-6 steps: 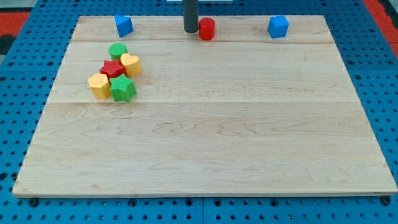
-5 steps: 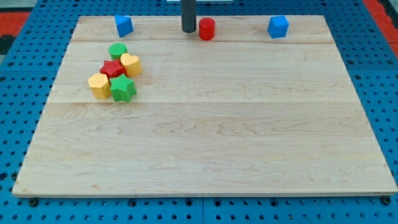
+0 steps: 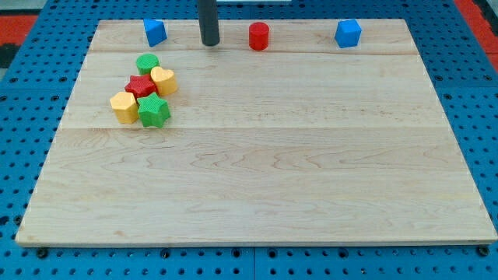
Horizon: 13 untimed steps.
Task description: Slide the red circle towards the group of block
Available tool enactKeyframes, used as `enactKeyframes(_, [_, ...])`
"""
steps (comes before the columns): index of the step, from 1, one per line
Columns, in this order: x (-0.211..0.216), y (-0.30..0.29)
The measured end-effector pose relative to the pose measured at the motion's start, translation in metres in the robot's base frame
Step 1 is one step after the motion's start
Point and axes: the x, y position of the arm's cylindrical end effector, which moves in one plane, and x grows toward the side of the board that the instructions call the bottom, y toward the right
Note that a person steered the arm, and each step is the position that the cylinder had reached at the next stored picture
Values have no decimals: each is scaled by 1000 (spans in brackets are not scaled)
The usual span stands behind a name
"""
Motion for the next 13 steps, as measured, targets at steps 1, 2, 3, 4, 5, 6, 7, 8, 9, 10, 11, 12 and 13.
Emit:
enactKeyframes(1, [30, 16])
enactKeyframes(2, [30, 16])
enactKeyframes(3, [30, 16])
enactKeyframes(4, [33, 24])
enactKeyframes(5, [38, 33])
enactKeyframes(6, [38, 48])
enactKeyframes(7, [-3, 108])
enactKeyframes(8, [-74, 110])
enactKeyframes(9, [-66, 57])
enactKeyframes(10, [-22, 52])
enactKeyframes(11, [-62, 56])
enactKeyframes(12, [-78, 56])
enactKeyframes(13, [-78, 59])
